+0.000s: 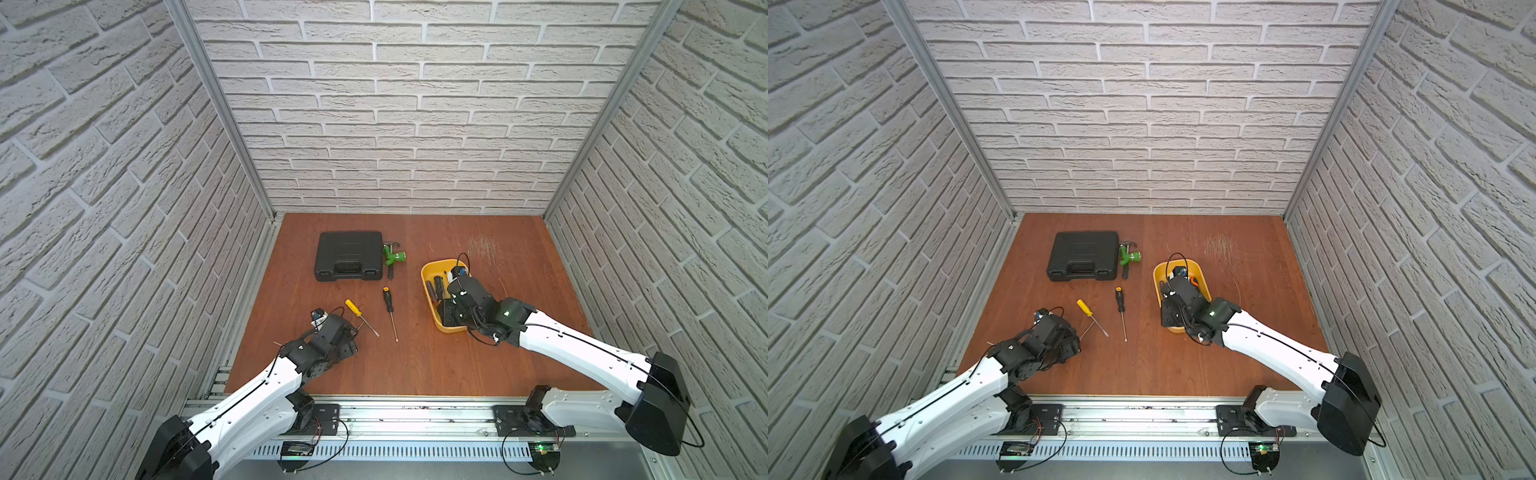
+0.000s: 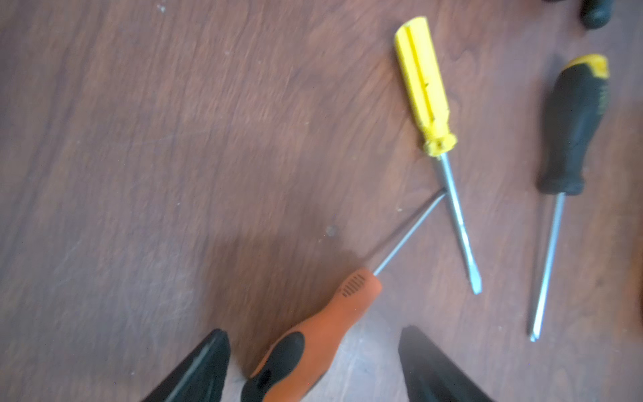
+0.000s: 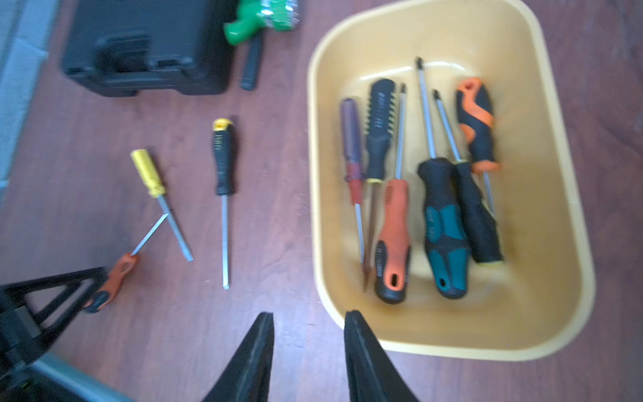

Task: Put the screwdriver on the desktop into the storage box
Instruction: Place the screwdriver in the storage box, then pick up the screwdriver from the center of the board.

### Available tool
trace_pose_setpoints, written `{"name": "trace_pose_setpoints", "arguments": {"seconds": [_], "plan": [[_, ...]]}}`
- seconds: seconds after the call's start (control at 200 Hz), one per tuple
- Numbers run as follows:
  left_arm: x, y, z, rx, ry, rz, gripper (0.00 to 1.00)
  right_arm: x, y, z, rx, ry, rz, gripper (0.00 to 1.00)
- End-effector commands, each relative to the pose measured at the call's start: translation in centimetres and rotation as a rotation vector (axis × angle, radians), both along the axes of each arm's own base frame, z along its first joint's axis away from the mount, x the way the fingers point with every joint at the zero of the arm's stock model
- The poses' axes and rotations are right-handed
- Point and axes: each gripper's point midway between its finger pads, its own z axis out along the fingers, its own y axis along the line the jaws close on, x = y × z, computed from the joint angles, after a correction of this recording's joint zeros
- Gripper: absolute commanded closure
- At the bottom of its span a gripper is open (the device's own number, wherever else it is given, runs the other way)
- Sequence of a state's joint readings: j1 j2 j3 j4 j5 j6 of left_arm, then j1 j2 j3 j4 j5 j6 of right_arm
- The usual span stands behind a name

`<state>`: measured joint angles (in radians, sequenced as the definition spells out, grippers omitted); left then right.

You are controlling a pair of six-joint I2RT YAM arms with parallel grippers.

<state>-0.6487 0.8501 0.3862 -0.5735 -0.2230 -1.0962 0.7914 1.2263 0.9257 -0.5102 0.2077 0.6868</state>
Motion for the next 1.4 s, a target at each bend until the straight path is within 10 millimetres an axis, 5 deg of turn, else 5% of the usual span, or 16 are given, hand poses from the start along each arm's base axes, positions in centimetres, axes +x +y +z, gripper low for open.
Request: {"name": "trace_pose_setpoints", "arguments": {"seconds": [0.0, 1.395], "plan": [[-0.4, 0.3, 0.0, 0.062, 0.029, -0.013, 0.21, 0.3, 1.7, 1.9, 0.029, -0.088, 0.058, 0.61], [-1.4, -2.0, -2.3, 0.138, 0.134, -0.154, 0.52, 0.1, 1.0, 1.0, -0.020, -0.085, 0.034, 0.65]]}}
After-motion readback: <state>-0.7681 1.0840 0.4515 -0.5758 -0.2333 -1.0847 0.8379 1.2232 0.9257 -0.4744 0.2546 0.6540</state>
